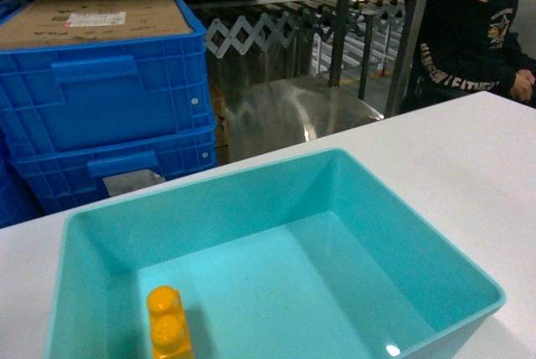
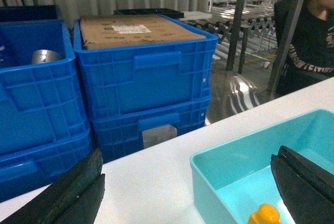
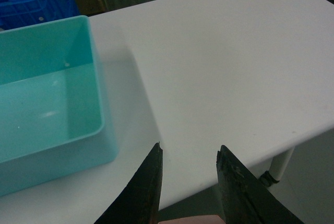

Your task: Pick red block from blue box to shelf

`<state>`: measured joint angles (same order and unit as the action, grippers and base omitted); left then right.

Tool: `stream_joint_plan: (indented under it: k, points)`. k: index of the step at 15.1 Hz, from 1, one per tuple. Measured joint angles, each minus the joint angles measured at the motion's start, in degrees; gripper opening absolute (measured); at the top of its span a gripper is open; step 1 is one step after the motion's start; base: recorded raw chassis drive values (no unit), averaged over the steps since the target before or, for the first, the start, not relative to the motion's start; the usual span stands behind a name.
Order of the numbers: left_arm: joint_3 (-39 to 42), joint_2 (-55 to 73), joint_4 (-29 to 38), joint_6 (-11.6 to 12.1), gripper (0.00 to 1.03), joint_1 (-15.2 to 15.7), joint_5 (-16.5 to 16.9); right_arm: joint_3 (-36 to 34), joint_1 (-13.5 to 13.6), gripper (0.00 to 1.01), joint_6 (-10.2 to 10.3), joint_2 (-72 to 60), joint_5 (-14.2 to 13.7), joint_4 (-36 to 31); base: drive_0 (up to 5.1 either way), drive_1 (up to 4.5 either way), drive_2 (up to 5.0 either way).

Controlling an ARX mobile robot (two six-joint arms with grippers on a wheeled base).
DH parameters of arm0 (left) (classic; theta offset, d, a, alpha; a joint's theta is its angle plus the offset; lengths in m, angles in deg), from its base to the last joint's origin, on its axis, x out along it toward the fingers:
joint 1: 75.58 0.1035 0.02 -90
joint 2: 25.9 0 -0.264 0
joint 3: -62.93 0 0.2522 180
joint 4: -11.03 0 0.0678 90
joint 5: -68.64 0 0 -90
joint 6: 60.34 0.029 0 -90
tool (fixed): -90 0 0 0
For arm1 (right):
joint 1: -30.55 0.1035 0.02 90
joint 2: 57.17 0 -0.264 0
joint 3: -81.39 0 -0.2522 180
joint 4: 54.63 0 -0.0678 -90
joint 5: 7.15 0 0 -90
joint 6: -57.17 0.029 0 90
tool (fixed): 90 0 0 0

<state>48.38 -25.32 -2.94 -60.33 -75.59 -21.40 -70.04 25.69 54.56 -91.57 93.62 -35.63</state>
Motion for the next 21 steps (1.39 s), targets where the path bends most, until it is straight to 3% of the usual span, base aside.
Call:
stream_joint_plan:
  k: [21]
  points:
    - [0.0, 0.0, 0.0, 0.0, 0.98, 0.0, 0.0, 0.0, 0.0, 0.27, 0.0, 0.0, 0.0, 0.0, -1.5, -1.54, -1.5]
